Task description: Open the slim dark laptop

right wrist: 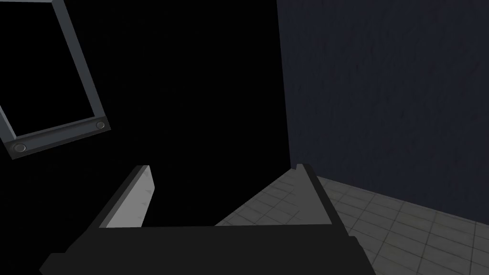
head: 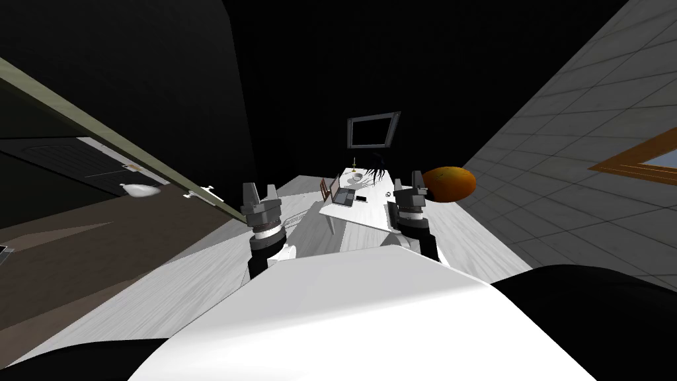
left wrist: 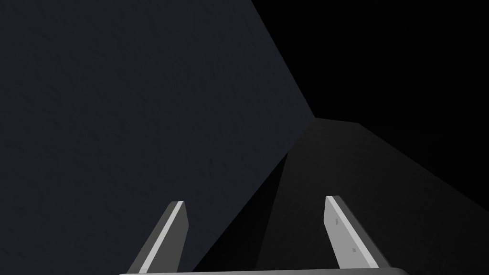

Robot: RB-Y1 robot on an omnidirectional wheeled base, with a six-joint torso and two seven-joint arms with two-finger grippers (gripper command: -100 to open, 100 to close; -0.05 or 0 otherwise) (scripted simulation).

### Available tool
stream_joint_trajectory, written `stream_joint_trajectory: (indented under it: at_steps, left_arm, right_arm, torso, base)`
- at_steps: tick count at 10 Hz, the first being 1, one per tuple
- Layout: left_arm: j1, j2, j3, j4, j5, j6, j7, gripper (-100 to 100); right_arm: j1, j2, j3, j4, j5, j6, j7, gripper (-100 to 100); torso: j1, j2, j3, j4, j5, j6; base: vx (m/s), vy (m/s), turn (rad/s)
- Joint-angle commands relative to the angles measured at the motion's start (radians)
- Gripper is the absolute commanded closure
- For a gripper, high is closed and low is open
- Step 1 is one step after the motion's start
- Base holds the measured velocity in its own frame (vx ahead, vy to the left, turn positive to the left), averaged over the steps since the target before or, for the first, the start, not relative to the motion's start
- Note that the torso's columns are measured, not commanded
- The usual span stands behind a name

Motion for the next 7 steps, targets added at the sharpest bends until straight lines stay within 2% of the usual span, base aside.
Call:
stream_joint_trajectory:
  at_steps: [1, 7]
  left_arm:
    - [0.0, 0.0, 0.0, 0.0, 0.0, 0.0, 0.0, 0]
    - [0.0, 0.0, 0.0, 0.0, 0.0, 0.0, 0.0, 0]
  right_arm:
    - [0.0, 0.0, 0.0, 0.0, 0.0, 0.0, 0.0, 0]
    - [0.0, 0.0, 0.0, 0.0, 0.0, 0.0, 0.0, 0]
  torso:
    - [0.0, 0.041, -0.082, 0.041, 0.0, 0.0]
    - [0.0, 0.47, -0.939, 0.47, 0.0, 0.0]
  base:
    - [0.0, 0.0, 0.0]
    - [0.0, 0.0, 0.0]
